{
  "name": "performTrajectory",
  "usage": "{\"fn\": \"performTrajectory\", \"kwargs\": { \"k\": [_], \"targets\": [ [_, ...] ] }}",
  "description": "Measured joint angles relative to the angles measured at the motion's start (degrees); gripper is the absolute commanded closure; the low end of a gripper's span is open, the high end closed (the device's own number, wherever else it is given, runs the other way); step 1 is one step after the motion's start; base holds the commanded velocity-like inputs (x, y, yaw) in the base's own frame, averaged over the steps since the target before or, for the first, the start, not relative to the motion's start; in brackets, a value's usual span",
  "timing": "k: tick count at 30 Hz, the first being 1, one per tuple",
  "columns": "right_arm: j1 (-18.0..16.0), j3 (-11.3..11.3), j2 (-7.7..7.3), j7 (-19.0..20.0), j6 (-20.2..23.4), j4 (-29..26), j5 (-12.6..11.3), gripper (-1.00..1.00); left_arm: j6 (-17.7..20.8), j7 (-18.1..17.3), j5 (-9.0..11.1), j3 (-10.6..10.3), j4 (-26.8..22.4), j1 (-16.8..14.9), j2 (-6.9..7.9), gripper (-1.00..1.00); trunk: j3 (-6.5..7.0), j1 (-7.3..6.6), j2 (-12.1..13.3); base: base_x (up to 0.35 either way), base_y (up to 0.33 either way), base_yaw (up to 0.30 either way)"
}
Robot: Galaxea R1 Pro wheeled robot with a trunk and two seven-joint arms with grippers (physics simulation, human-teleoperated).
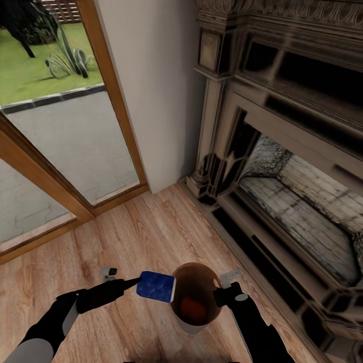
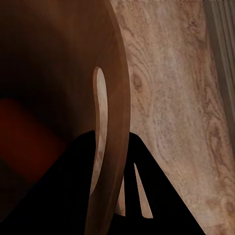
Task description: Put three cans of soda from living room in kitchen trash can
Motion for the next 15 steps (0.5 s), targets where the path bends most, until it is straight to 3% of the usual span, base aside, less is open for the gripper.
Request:
{"fn": "performTrajectory", "kwargs": {
  "k": [15],
  "targets": [
    [0.0,0.0,0.03,0.0,0.1,0.0,0.1,1.0,-0.4,0.0,-0.6,0.0,0.4,0.0,-2.49,1.0,0.0,0.0,0.0,0.0,0.0,0.0]
  ]
}}
